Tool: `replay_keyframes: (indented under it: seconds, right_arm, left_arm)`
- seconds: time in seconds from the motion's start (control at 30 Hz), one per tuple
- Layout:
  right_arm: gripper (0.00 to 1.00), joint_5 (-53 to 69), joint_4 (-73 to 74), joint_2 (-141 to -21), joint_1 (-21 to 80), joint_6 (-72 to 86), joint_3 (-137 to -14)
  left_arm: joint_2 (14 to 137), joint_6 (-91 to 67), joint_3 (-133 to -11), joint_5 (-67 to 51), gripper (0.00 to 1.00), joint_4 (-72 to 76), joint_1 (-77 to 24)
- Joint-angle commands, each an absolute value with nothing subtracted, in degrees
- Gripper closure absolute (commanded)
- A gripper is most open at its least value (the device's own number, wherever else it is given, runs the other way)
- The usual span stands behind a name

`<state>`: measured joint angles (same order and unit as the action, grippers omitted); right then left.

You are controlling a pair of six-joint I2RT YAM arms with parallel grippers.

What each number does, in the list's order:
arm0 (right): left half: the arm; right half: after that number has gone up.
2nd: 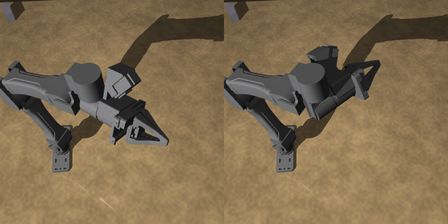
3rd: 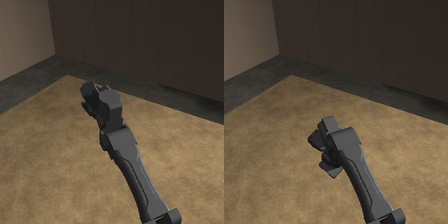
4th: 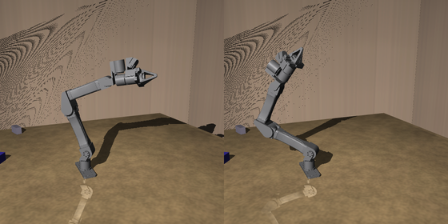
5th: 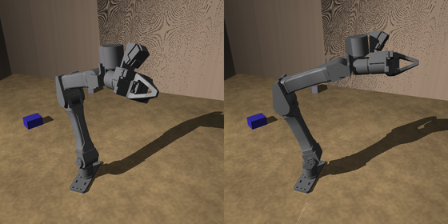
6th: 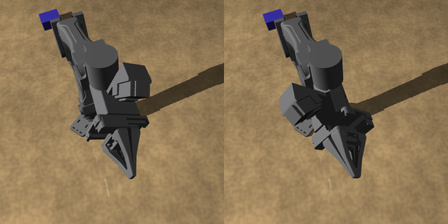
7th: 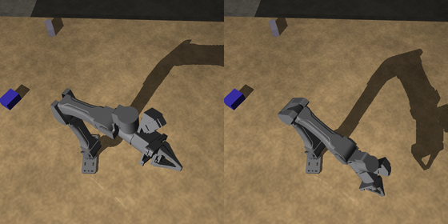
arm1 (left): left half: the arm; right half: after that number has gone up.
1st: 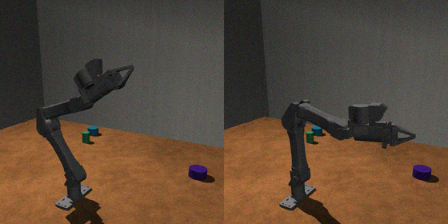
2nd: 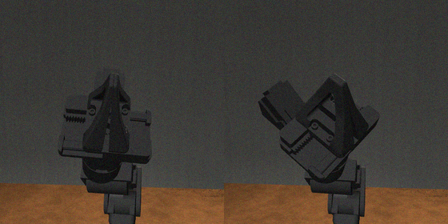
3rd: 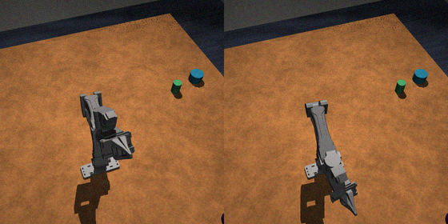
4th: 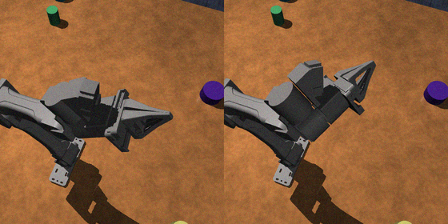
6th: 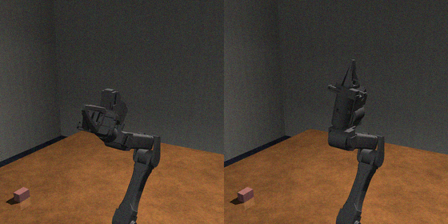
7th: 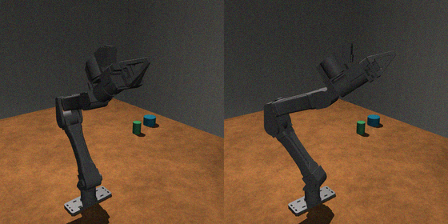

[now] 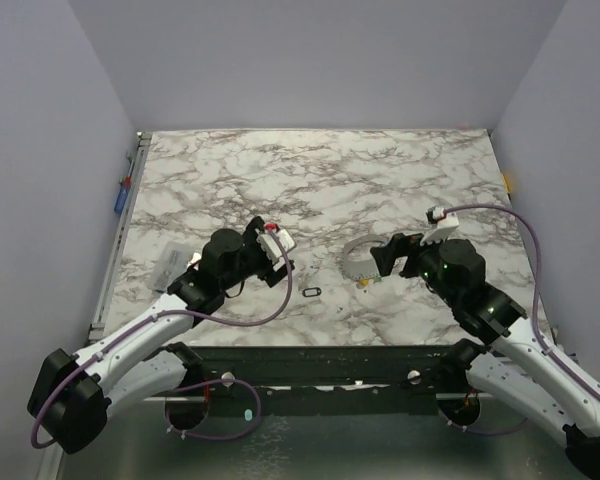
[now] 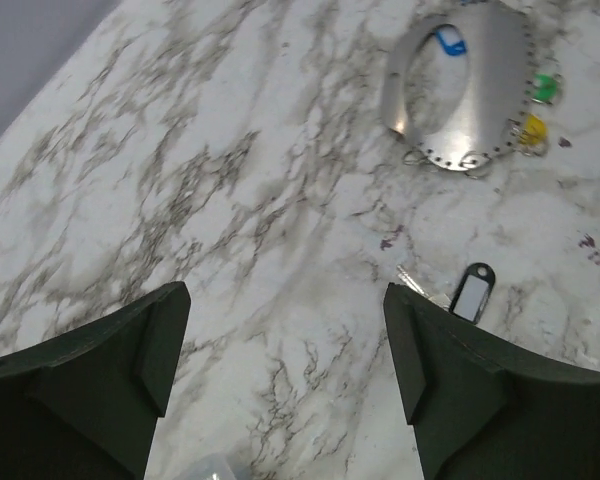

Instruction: Put the keys on the keyring

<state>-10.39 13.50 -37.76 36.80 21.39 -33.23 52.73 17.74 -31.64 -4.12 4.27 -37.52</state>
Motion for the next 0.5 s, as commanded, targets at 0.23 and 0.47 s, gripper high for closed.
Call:
replay_keyframes:
  seconds: [0.23,0.47]
  right_arm:
    - [0.0,-18.76,28.55,-37.66,36.91,12.64,-48.28]
    - [0.0,-15.44,34.55,-36.56,36.91,9.29,-55.31]
  left_arm:
    - [72.62,47.86,-42.71,-43.75,0.32,0.41,-38.31]
    - [88.56,58.76,-57.25,-44.11,0.37,-11.52,-42.41]
